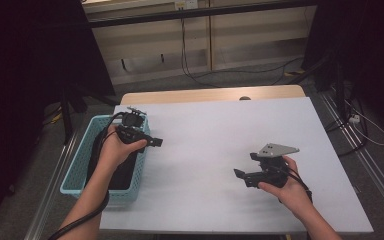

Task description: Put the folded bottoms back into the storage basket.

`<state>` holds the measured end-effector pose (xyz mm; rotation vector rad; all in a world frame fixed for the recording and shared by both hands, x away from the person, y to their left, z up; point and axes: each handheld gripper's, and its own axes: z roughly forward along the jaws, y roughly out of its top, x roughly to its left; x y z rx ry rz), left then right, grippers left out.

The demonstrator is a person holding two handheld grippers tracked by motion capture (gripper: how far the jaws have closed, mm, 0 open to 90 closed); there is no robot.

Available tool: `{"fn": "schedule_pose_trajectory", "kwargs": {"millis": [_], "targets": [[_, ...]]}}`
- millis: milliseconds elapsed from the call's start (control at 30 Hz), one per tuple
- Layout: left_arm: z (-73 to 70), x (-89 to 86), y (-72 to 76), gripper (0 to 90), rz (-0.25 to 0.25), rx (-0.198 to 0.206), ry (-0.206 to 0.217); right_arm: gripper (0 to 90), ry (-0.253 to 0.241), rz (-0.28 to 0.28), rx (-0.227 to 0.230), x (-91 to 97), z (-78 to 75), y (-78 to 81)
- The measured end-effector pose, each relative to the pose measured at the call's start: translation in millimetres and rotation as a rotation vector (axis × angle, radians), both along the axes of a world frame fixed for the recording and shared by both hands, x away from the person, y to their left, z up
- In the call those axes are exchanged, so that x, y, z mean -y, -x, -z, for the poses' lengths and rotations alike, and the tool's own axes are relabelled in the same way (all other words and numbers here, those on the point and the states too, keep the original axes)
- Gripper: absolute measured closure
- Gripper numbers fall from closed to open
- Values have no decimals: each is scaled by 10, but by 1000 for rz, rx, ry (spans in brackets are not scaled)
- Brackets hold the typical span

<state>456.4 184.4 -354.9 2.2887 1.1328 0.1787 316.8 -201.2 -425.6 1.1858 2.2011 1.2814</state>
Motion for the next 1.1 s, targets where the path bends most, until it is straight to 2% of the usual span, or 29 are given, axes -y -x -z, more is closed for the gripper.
{"fn": "schedule_pose_trajectory", "kwargs": {"millis": [133,233,467,600,633,733,833,1100], "targets": [[44,75,28,155,18,-5,0,179,6,-5,-3,16,14,-6],[77,155,74,152,35,0,19,179,10,-15,-2,11,11,-9],[107,250,160,148,72,7,21,179,5,-9,-4,44,2,2],[137,282,189,148,82,2,37,179,9,1,-5,74,-4,16],[142,288,195,148,90,9,27,179,10,0,-4,83,-5,23],[165,326,229,147,103,5,42,178,10,4,-6,106,7,45],[178,362,258,146,122,9,32,179,14,4,-15,130,30,55],[183,407,319,142,130,10,45,177,10,5,-19,168,35,72]]}}
